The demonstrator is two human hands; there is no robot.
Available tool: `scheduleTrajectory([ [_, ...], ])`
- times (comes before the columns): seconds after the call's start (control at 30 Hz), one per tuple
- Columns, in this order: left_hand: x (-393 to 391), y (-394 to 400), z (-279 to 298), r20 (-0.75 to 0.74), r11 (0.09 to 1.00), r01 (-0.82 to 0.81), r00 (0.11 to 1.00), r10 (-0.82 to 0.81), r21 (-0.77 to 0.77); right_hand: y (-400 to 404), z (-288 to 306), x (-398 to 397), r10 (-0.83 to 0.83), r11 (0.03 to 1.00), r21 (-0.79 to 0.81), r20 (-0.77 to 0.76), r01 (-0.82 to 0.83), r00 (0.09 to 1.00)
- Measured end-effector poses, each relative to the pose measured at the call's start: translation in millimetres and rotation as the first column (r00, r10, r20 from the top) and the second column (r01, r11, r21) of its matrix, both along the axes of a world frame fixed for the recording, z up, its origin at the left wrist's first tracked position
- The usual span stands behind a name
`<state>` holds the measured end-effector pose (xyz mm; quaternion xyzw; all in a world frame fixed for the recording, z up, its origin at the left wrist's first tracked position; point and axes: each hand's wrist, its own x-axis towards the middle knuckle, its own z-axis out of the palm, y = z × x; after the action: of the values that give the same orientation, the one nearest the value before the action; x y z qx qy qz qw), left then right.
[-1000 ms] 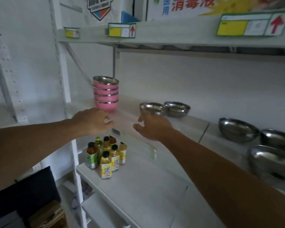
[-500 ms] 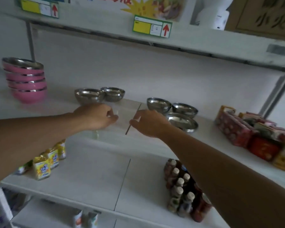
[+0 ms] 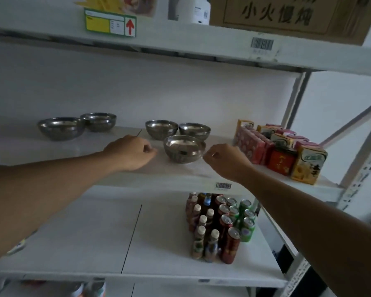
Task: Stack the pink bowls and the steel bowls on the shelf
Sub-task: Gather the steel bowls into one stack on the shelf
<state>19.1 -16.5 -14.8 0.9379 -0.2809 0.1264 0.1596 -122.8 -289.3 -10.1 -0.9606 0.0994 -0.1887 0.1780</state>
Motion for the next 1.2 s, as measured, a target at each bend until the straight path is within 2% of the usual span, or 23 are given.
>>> scheduleTrajectory([
  [0.13, -8, -28, 7, 0.015, 0.985, -0.156, 0.988, 0.155, 0.070, -52, -5, 3, 0.025, 0.999, 0.039, -0.013, -0.024, 1.000],
  [0.23, -9, -48, 18, -0.117, 0.962, -0.264, 0.956, 0.270, 0.069, -85, -7, 15, 0.067, 0.996, 0.051, 0.003, -0.067, 0.998],
  [0.37, -7, -75, 16, -0.305, 0.921, -0.387, 0.883, 0.355, -0.047, -104, -13, 36, 0.121, 0.990, 0.071, -0.003, -0.120, 0.993],
  [0.57, 16, -105, 9, -0.543, 0.868, -0.456, 0.788, 0.291, -0.196, -106, -7, 70, 0.179, 0.982, 0.067, -0.026, -0.177, 0.984],
  [0.7, 39, -116, 9, -0.522, 0.910, -0.379, 0.817, 0.244, -0.169, -103, -2, 90, 0.153, 0.987, -0.051, -0.022, -0.154, 0.988],
  [0.8, 54, -113, 11, -0.525, 0.933, -0.332, 0.823, 0.217, -0.136, -102, 2, 106, 0.076, 0.996, -0.046, -0.051, -0.078, 0.996],
  [0.87, 65, -107, 15, -0.494, 0.946, -0.293, 0.848, 0.191, -0.138, -105, 6, 119, 0.006, 0.999, 0.035, -0.054, -0.005, 0.998],
  [0.97, 82, -96, 19, -0.453, 0.958, -0.234, 0.881, 0.136, -0.168, -113, 10, 145, -0.082, 0.965, 0.246, -0.057, 0.094, 0.995],
  [1.13, 106, -71, 8, -0.461, 0.962, -0.141, 0.887, 0.017, -0.236, -123, 10, 191, -0.179, 0.812, 0.535, -0.152, 0.233, 0.972],
  [1.2, 105, -66, 3, -0.477, 0.955, -0.124, 0.879, -0.020, -0.269, -128, 9, 207, -0.188, 0.757, 0.601, -0.175, 0.256, 0.966],
])
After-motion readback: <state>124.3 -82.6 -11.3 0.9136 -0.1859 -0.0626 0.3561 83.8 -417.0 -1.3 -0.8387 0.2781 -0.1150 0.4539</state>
